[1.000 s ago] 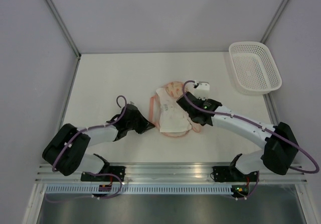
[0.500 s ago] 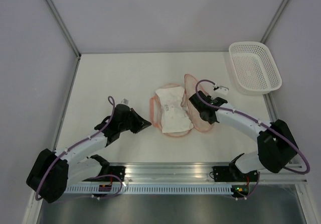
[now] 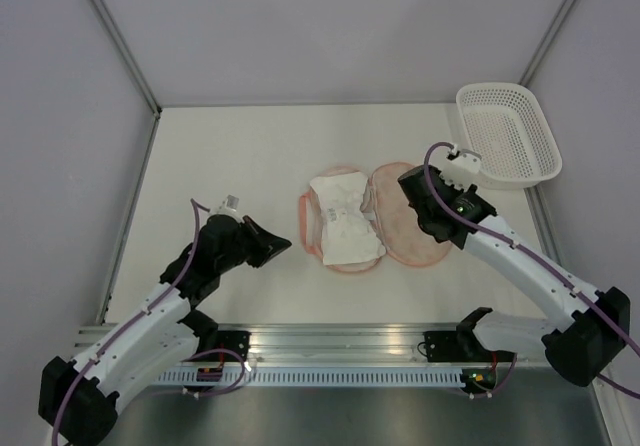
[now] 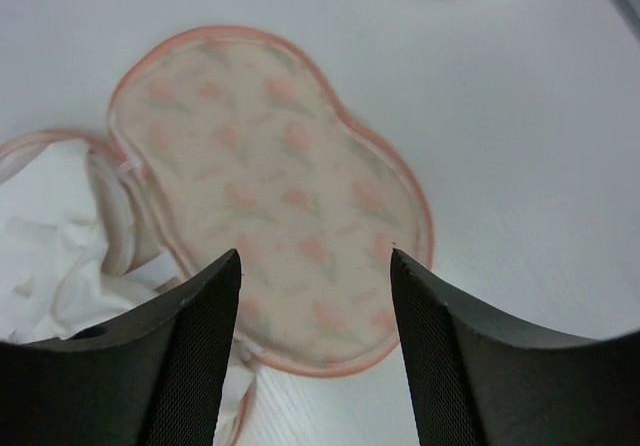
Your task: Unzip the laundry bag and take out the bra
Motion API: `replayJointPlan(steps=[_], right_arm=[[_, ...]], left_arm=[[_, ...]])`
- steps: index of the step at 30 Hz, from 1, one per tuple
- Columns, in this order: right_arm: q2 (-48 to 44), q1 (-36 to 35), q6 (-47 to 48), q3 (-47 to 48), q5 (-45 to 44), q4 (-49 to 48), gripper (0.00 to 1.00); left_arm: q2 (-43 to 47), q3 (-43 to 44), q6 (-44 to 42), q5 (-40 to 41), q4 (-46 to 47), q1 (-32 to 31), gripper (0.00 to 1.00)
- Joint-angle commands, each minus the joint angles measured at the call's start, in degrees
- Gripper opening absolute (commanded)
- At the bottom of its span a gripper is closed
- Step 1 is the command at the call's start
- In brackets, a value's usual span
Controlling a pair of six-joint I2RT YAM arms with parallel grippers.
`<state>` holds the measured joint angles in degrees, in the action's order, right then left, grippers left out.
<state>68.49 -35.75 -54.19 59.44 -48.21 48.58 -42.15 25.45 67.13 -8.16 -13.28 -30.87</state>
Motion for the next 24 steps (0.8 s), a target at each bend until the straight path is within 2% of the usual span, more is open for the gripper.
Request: replayJointPlan(steps=[1,2,5,9,12,18,24], right_arm=[[-1.08,-0.02,16.27,-0.98,13.53,-11.63,0.68],[-0.38,-0.02,18.31,-1.34,21.76,-16.19,0.69],[6.55,-0.11,22.53,-0.12,34.44,-20.08,0.69],[13.41,-0.64,25.80,-0.03,42.20,-26.77,0.71],[18.33,-0.64,26.94,2.25,47.92,-29.85,0.72],[30.27,-0.64,28.00,9.46,53.04,-31.70,0.73],[38.63,-1.43,29.50,15.17,50.94,-30.12,0.73]], left_arm=[[1.02,2.23,-2.36,1.48,-2.81,0.29,0.02],[1.71,2.06,-2.36,2.27,-2.89,0.29,0.02],[3.82,1.36,-2.36,6.64,-4.56,0.29,0.02],[10.05,1.53,-3.58,11.59,-7.02,0.29,0.02],[12.96,1.36,-3.77,13.08,-7.64,0.29,0.08],[16.92,0.65,-3.33,13.35,-9.22,0.29,0.09],[17.80,0.12,-2.89,12.21,-9.92,0.29,0.06]])
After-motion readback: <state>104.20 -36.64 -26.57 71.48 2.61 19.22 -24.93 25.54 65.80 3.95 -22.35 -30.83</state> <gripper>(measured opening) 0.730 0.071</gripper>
